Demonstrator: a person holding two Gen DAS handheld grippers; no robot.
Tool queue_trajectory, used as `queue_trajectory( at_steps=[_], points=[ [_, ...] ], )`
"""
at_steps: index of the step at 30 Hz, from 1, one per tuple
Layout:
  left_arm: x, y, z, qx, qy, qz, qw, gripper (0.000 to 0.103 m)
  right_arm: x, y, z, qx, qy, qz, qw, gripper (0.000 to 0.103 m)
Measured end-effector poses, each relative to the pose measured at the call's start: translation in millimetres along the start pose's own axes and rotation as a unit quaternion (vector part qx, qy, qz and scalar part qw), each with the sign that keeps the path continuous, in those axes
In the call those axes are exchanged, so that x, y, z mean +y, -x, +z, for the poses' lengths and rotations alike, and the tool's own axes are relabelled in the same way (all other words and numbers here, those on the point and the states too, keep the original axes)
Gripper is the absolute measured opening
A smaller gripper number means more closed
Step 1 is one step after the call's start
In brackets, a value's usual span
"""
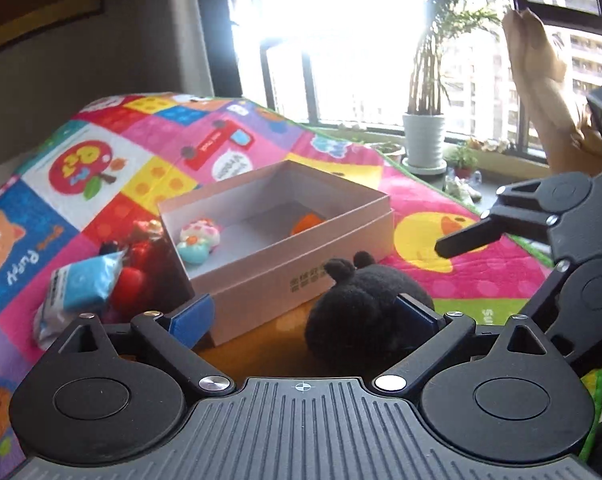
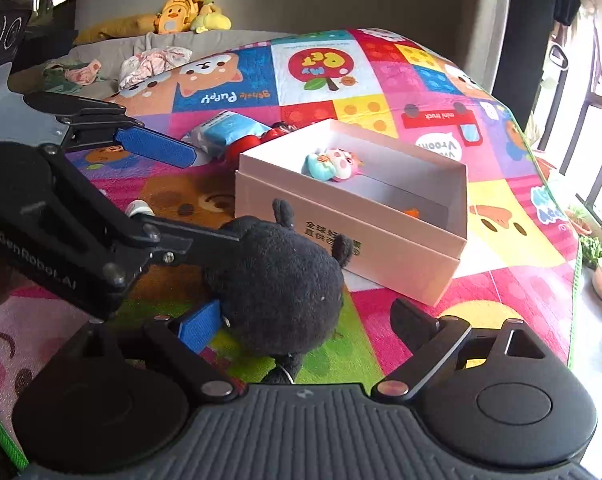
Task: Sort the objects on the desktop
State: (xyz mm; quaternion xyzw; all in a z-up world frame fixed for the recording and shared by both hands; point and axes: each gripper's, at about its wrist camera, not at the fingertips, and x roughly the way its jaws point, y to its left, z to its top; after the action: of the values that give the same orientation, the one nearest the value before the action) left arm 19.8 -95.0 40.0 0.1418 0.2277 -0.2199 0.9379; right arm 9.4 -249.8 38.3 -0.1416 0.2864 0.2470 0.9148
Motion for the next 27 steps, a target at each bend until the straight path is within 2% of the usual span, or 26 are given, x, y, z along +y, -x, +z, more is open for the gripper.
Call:
queue_trajectory(
  at_steps=[2,7,13,17,18,20,21,23,25,27],
  points=[
    [0.1,-5.0,3.4,-0.001,-0.002,0.003,1.0,0.103,-2.5,2.5,-2.4,-0.002,-0.001,-0.015,1.0,0.094],
    [16.5,-14.3,12.3,0.002,0.008,0.086,0.9963,0.102,-6.9,9.9,-2.7,-0.023,-0.003,0.001,1.0,0.096],
    [42.4,-21.8,9.3,0.018,0.033,0.126,0.9912,0.102,3.4,1.2,-1.3,-0.034,0.013,0.019,0.999,0.097],
    [51.5,-22.8,5.7,0.028,0.048,0.132,0.9898,0.102,14.6,-23.4,6.3,-0.038,0.036,0.017,0.998,0.097],
    [52.7,-22.7,5.1,0.028,0.049,0.131,0.9898,0.102,17.1,-29.8,10.0,-0.04,0.038,0.016,0.998,0.096],
    [54.7,-22.3,4.0,0.029,0.054,0.13,0.9896,0.102,20.8,-43.1,18.2,-0.043,0.039,0.016,0.998,0.085],
    [56.6,-22.5,3.6,0.03,0.056,0.134,0.989,0.102,22.2,-48.2,21.7,-0.041,0.038,0.023,0.998,0.084],
    [63.5,-19.4,2.5,0.033,0.066,0.136,0.988,0.102,27.5,-52.4,25.9,-0.041,0.041,0.044,0.997,0.071],
    [73.0,-10.0,0.0,0.031,0.09,0.136,0.9861,0.102,32.3,-48.3,27.9,-0.042,0.041,0.041,0.997,0.069],
    [83.5,1.8,-5.6,0.029,0.114,0.137,0.9836,0.102,23.3,-41.9,29.4,-0.031,0.001,0.067,0.997,0.068]
  ],
)
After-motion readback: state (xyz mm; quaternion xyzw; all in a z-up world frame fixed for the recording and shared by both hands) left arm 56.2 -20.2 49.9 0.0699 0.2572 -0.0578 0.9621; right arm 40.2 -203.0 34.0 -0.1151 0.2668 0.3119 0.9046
